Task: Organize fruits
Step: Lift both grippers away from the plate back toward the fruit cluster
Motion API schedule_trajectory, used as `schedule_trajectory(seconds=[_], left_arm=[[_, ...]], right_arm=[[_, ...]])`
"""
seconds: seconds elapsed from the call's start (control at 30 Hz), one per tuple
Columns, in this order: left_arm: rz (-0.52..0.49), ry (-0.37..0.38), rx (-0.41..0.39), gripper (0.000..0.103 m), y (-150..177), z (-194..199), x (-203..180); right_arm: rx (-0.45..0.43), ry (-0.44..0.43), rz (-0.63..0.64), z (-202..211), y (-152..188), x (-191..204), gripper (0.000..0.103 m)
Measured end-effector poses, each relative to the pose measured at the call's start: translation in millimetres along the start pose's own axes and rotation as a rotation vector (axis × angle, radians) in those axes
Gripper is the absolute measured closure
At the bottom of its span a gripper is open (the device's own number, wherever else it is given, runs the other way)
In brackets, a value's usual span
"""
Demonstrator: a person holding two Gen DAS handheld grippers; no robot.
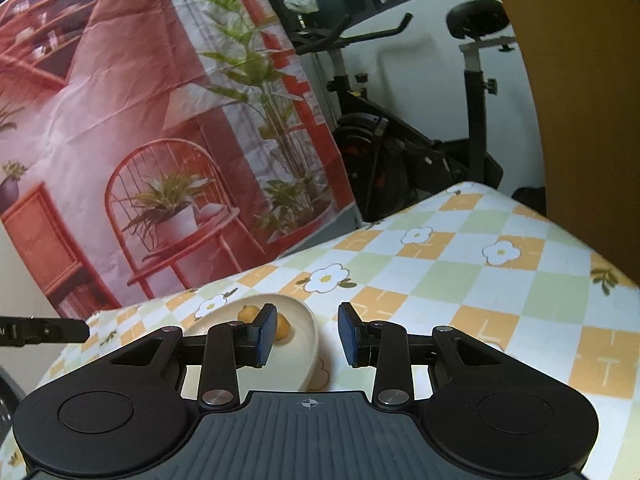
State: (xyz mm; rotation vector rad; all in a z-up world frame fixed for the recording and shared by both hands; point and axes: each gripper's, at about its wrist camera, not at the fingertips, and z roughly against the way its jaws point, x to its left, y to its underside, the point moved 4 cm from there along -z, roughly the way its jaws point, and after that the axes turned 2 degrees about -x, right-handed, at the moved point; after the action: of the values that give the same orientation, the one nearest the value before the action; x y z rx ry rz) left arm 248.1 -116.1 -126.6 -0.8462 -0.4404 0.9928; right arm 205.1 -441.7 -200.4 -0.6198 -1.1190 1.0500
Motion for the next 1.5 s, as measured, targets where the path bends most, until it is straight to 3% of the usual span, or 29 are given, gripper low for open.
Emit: schedule_trajectory(seconds=[0.73,0.9,1.2,1.5], left_arm=[[0.180,0.021,-0.091,0.074,27,24,38],[0.176,0.030,-0.070,0.074,32,21,41],[0.173,0.042,-0.074,0.074,34,24,35],[0.154,0.042,-0.008,0.074,63,34,17]], right_arm=[[0.185,-0.107,0.367,16,-12,92,0.071],[0.193,-0.125,0.352,20,-5,103,0.071],[0.238,-0.110,0.341,25,5,88,0.071],[0.262,-0.178,0.261,37,27,89,0.071]])
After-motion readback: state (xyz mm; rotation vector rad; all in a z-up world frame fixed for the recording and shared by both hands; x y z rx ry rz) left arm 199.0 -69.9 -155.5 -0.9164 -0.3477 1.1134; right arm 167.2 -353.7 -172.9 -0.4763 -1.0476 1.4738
